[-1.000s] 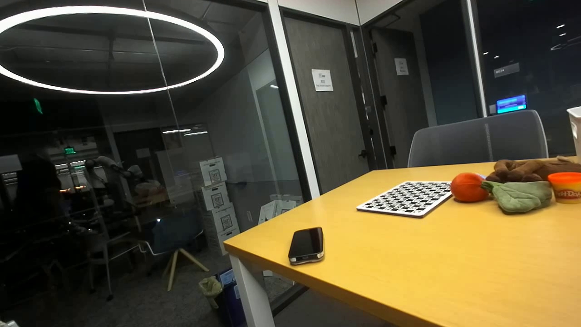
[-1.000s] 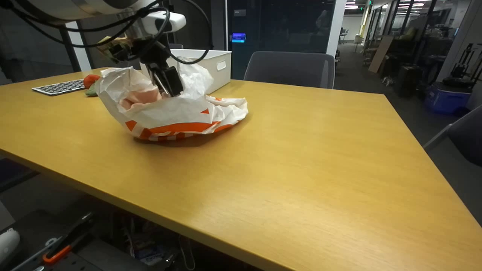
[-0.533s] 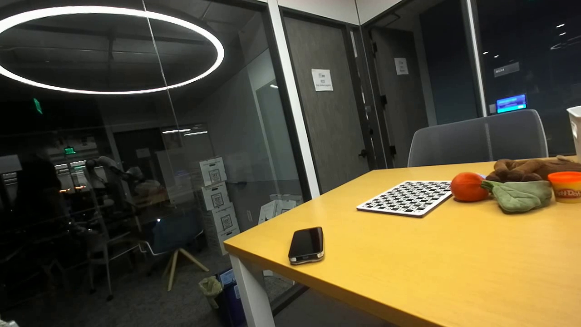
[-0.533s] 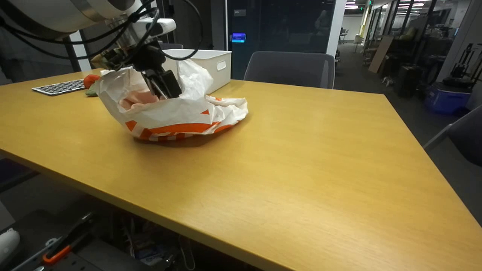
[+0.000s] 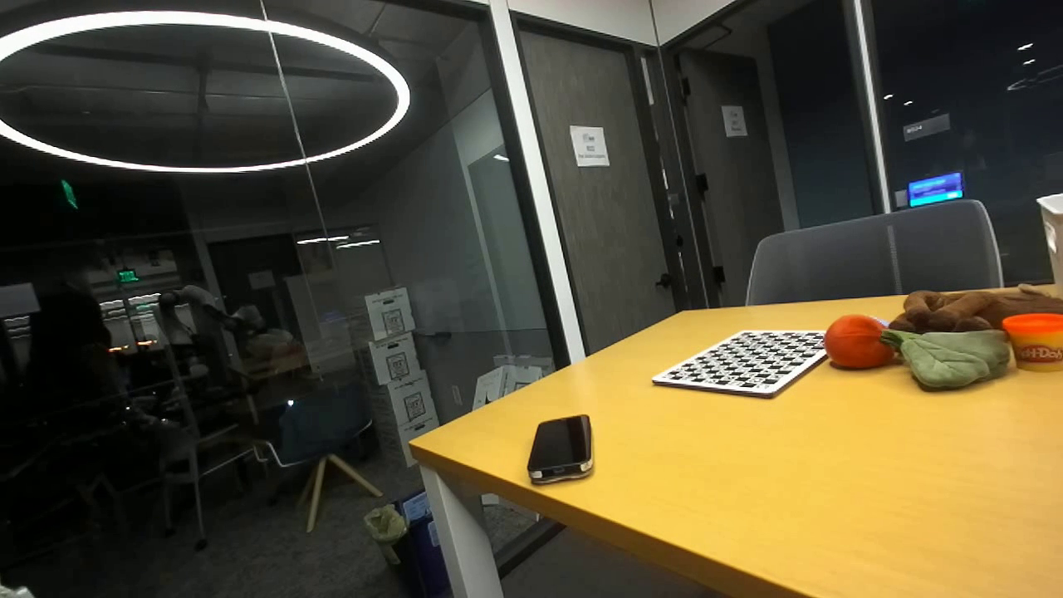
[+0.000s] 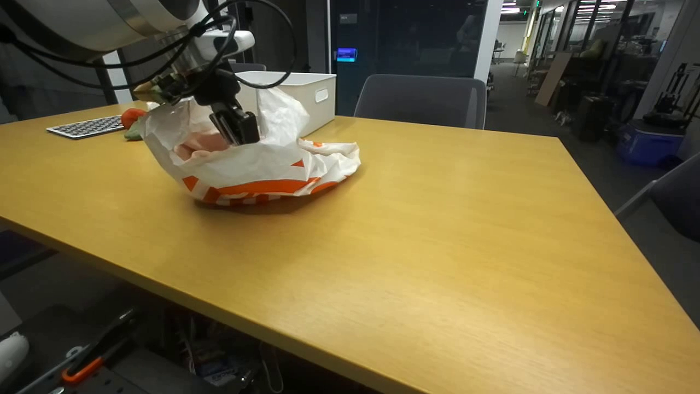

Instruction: Remove the peach and pink shirts from the plastic bag

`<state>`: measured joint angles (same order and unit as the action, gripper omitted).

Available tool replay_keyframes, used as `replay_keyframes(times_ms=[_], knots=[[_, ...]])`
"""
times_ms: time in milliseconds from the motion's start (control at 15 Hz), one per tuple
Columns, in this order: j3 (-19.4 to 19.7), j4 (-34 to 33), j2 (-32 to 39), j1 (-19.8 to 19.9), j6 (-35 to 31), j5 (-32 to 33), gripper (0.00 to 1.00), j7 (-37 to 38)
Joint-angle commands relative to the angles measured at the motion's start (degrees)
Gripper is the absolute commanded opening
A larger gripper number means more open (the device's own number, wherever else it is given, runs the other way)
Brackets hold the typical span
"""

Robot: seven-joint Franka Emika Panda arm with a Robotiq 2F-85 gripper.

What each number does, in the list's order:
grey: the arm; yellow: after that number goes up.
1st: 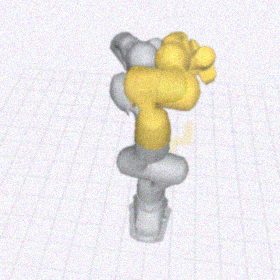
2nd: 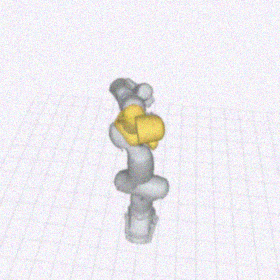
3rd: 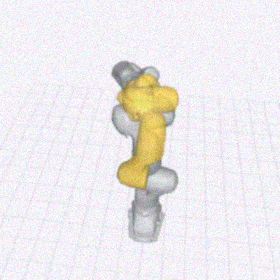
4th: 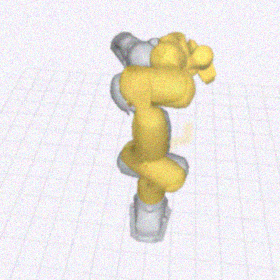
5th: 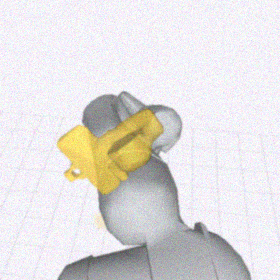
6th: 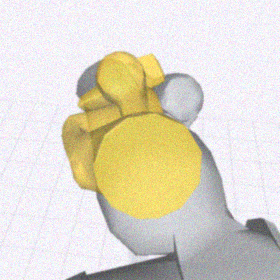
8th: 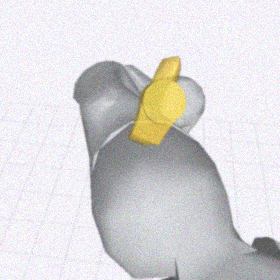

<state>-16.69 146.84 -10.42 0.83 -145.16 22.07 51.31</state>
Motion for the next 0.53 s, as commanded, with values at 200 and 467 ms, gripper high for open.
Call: replay_keyframes(times_ms=[200,467], knots=[[4.7,-2.3,-1.8,-6.8,6.6,-15.2,0.01,-20.6],[10.3,-4.3,-7.1,-13.5,17.9,-27.2,0.02,-38.2]])
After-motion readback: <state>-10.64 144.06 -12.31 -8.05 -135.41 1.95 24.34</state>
